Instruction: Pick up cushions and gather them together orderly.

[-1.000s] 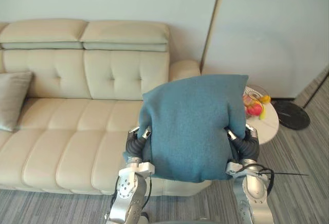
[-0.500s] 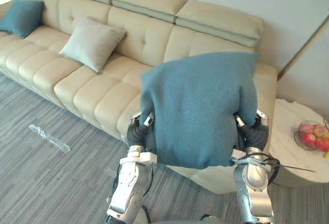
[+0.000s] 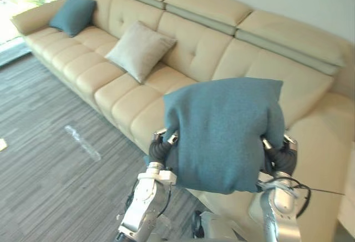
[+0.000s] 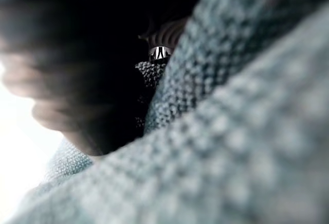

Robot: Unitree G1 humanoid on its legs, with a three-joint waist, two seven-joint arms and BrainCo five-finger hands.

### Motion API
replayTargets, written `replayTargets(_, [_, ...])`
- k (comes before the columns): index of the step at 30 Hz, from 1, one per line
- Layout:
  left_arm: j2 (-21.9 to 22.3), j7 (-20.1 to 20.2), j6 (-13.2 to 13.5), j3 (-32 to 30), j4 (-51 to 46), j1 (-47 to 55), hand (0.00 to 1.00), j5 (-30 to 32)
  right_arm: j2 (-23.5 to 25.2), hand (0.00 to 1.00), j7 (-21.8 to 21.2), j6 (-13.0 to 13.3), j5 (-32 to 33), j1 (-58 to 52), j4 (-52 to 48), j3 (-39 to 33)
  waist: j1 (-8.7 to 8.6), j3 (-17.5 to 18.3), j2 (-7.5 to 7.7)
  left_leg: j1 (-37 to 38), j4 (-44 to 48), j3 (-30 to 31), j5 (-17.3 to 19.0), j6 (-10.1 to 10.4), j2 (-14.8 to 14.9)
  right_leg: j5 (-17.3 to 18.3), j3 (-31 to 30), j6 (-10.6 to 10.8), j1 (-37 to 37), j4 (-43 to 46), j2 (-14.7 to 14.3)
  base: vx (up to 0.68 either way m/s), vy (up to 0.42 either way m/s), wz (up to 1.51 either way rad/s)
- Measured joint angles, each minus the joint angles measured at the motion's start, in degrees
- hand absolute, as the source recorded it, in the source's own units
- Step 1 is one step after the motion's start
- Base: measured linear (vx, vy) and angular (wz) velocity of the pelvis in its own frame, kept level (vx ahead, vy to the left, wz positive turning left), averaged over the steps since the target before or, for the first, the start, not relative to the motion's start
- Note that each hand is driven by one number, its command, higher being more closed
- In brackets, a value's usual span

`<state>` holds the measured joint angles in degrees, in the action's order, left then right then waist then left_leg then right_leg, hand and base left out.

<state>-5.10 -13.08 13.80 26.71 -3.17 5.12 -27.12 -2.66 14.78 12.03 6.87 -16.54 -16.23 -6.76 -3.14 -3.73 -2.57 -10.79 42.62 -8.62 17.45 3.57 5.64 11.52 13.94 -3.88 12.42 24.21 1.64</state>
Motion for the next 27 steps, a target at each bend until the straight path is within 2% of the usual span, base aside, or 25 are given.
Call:
replayTargets(1, [-0.01, 0.08, -0.11, 0.00, 0.00, 0.43, 1.00, 0.00, 0.15, 1.00, 0.00, -0.09, -0.02, -0.44, -1.19, 0.13, 0.35, -0.10, -0.04, -1.69, 6.56, -0.93, -3.60, -0.30, 1.71, 0.18, -0.62, -0.29, -2.92, -1.89, -0.92, 0.43, -0.052, -0.24])
replayTargets(2, [-0.04, 0.62, -0.12, 0.00, -0.09, 1.54, 1.00, -0.02, 0.27, 1.00, -0.01, -0.04, -0.03, -0.72, -2.48, 0.46, 1.45, -0.29, 0.53, -3.49, 12.17, -2.64, -3.09, -1.07, 4.06, 0.34, -2.49, -0.55, -6.26, -3.96, -1.73, 0.41, 0.000, -0.58])
replayTargets(3, [-0.01, 1.23, -0.12, 0.00, -0.24, 1.99, 1.00, -0.02, 0.19, 1.00, -0.01, 0.14, -0.05, -0.73, -3.73, 0.45, 2.44, -0.19, 0.43, -4.53, 13.22, -3.37, -2.02, -1.40, 5.20, 0.38, -3.81, -0.61, -7.92, -4.97, -1.80, 0.44, 0.028, -0.75])
replayTargets(5, [0.15, 2.11, -0.07, -0.31, -1.96, 2.35, 1.00, -0.01, -0.18, 1.00, -0.01, 1.18, -0.08, -0.01, -5.62, 0.47, 3.47, -0.32, 0.59, -8.37, 7.58, -2.29, 0.17, -1.96, 6.58, 0.38, -8.17, -0.61, -8.44, -5.88, -1.61, 0.33, 0.104, -0.89])
replayTargets(8, [0.18, 2.11, -0.10, -0.91, -2.85, 2.48, 1.00, 0.00, -0.13, 1.00, 0.02, 1.12, -0.05, 0.75, -5.24, 0.80, 4.08, -0.32, 0.60, -9.06, -4.90, 3.54, 0.24, -0.99, 5.27, 0.43, -13.63, -0.52, -8.75, -5.96, -1.60, 0.21, 0.228, -0.99])
replayTargets(9, [0.13, 2.11, -0.11, -1.23, -2.90, 2.50, 1.00, 0.02, -0.10, 1.00, 0.08, 1.12, -0.06, 0.76, -5.23, 1.36, 4.32, -0.29, 0.55, -8.50, -11.64, 8.23, -1.17, 0.16, 3.76, 0.98, -16.70, 0.43, -8.70, -5.57, -1.57, 0.21, 0.341, -1.30])
replayTargets(10, [0.14, 2.10, -0.08, -1.43, -3.07, 2.62, 1.00, 0.03, -0.21, 1.00, 0.15, 1.14, -0.06, 0.78, -5.23, 1.88, 4.70, 0.00, -0.04, -6.44, -18.34, 12.71, -4.54, 0.97, 2.73, 2.31, -19.42, 2.63, -8.60, -4.69, -1.69, 0.22, 0.366, -1.43])
replayTargets(11, [-0.08, 2.10, 0.03, -1.65, -3.14, 2.82, 1.00, 0.05, -0.18, 1.00, 0.15, 1.18, -0.09, 0.84, -4.84, 2.28, 5.06, -0.07, 0.30, -5.58, -18.50, 13.43, -7.94, 5.09, 2.42, 3.86, -21.51, 4.99, -8.63, -4.08, -1.72, 0.25, 0.422, -1.24])
replayTargets(12, [-0.64, 2.09, 0.02, -2.07, -3.09, 3.23, 1.00, 0.05, 0.70, 1.00, 0.16, 1.05, -0.07, 0.45, -3.86, 2.98, 4.43, 0.04, 2.13, -5.09, -16.66, 11.72, -6.53, 3.52, 1.16, 4.45, -24.08, 6.11, -8.92, -4.11, -0.47, 0.19, 0.339, -0.85])
replayTargets(13, [-0.69, 2.09, 0.02, -2.07, -3.13, 3.33, 1.00, 0.05, 0.83, 1.00, 0.15, 1.03, -0.08, 0.32, -3.75, 3.05, 3.41, 0.05, 2.98, -5.20, -15.22, 10.02, -5.51, 2.46, 0.81, 4.24, -25.33, 6.46, -8.56, -4.50, 0.40, 0.18, 0.380, -0.66])
replayTargets(14, [-0.69, 2.09, -0.01, -2.07, -3.12, 3.42, 1.00, 0.05, 0.77, 1.00, 0.15, 1.02, -0.08, 0.34, -3.76, 3.06, 3.45, 0.05, 3.42, -5.20, -14.19, 8.46, -4.57, 1.89, 0.69, 4.05, -26.61, 6.81, -8.38, -4.53, 0.88, 0.10, 0.307, -0.71])
replayTargets(16, [-0.87, 2.09, 0.01, -2.09, -3.13, 3.75, 1.00, 0.05, 0.70, 1.00, 0.10, 0.98, -0.09, 0.33, -3.75, 3.72, 3.70, 0.15, 3.96, -5.17, -12.24, 4.33, -2.51, 0.45, 0.77, 3.04, -30.43, 8.57, -7.63, -5.34, 1.84, 0.07, 0.311, -0.88])
replayTargets(20, [-0.95, 2.09, 0.02, -2.31, -3.14, 3.90, 1.00, 0.04, 0.63, 1.00, -0.13, 0.92, -0.09, 0.33, -3.60, 4.19, 4.01, 0.25, 4.22, -5.07, -11.21, -0.66, -0.63, -0.78, 0.92, 1.78, -33.82, 10.65, -5.41, -6.04, 2.92, -0.02, 0.184, -0.72])
replayTargets(22, [-0.94, 2.09, -0.01, -2.77, -3.14, 4.01, 1.00, 0.05, 0.38, 1.00, -0.23, 0.88, -0.08, 0.54, -2.83, 4.50, 4.43, 0.26, 4.21, -5.03, -11.09, -3.79, -0.01, -0.89, 1.97, 0.36, -33.74, 11.40, -3.47, -6.53, 3.02, -0.07, 0.109, -0.94])
replayTargets(24, [-0.85, 2.09, -0.14, -3.90, -3.14, 4.06, 1.00, 0.05, 0.41, 1.00, -0.34, 0.86, -0.09, 0.77, -1.79, 5.11, 5.48, 0.17, 4.05, -4.16, -11.97, -7.19, -0.01, -0.81, 3.90, -1.78, -28.97, 10.98, -1.40, -6.52, 2.93, -0.06, 0.046, -1.01])
replayTargets(25, [-0.84, 2.08, -0.15, -4.53, -3.14, 4.12, 1.00, 0.05, 0.41, 1.00, -0.51, 0.88, -0.09, 1.21, -0.72, 5.41, 5.78, 0.18, 4.07, -3.56, -12.57, -8.83, -0.17, -0.63, 4.55, -2.57, -25.26, 10.63, -0.82, -6.52, 3.32, -0.04, -0.001, -0.94])
replayTargets(26, [-0.88, 2.07, -0.13, -5.41, -3.14, 4.26, 1.00, 0.05, 0.42, 1.00, -0.73, 0.87, -0.08, 2.60, 1.55, 5.92, 6.19, 0.22, 4.17, -2.62, -13.60, -10.66, -0.57, -0.17, 4.98, -3.18, -18.36, 10.21, 0.19, -6.19, 4.64, -0.07, -0.012, -0.86])
replayTargets(27, [-0.81, 2.05, -0.15, -5.55, -3.13, 4.20, 1.00, 0.05, 0.34, 1.00, -0.78, 0.87, -0.07, 3.27, 2.96, 5.92, 5.56, 0.17, 4.07, -2.26, -14.43, -11.27, -1.17, -0.08, 4.96, -3.54, -14.23, 9.81, 0.63, -5.98, 5.85, -0.06, -0.040, -0.53])
